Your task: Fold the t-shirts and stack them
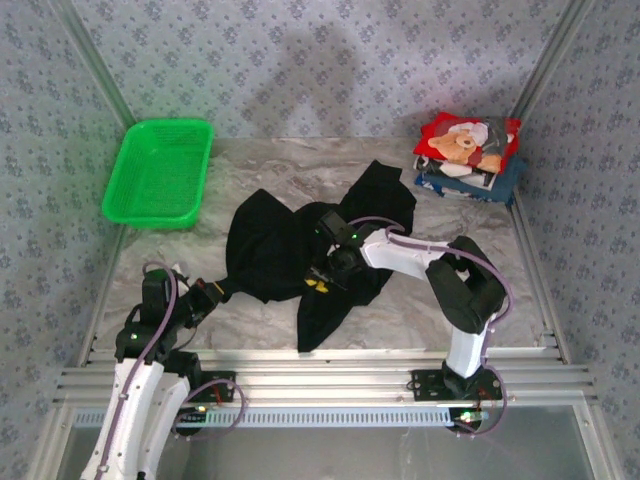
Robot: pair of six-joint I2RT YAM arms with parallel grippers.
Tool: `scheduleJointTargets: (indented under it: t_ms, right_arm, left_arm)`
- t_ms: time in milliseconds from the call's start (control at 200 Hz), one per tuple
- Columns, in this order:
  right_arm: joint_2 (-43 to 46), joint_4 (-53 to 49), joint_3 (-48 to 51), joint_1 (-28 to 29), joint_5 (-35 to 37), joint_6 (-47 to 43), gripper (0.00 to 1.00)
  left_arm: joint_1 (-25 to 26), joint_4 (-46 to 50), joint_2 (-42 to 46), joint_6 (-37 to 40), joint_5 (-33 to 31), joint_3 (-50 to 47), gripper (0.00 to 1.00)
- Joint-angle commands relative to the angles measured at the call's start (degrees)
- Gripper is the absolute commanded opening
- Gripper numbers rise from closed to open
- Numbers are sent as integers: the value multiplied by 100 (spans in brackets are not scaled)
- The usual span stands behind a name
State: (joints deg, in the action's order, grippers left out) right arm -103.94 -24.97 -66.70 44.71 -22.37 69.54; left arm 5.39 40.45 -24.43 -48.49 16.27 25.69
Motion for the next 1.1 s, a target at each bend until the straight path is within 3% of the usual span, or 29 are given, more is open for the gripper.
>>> scheduleJointTargets:
  t_ms: [0,140,490,795,1099]
  right_arm:
    - [68,-50,103,-10,-68,0,6]
    - [388,-264,81,-23,4,-128,0]
    - [1488,-1198,-114,-367,-87,-584,2]
    - [2521,-1891,-15,-1456,-137,-1126,0]
    - [3162,-2125,681,-2488,-424,-1568,1]
  left_arm:
    - [33,-81,54,16,53,-23,0]
    - [33,-64,52,21,34,-20,0]
    - [29,-125,-423,117,-161,327,0]
    - [-670,-299,-1902,660,-322,1364,0]
    - [-873,-450,-2836,773,-680,1753,0]
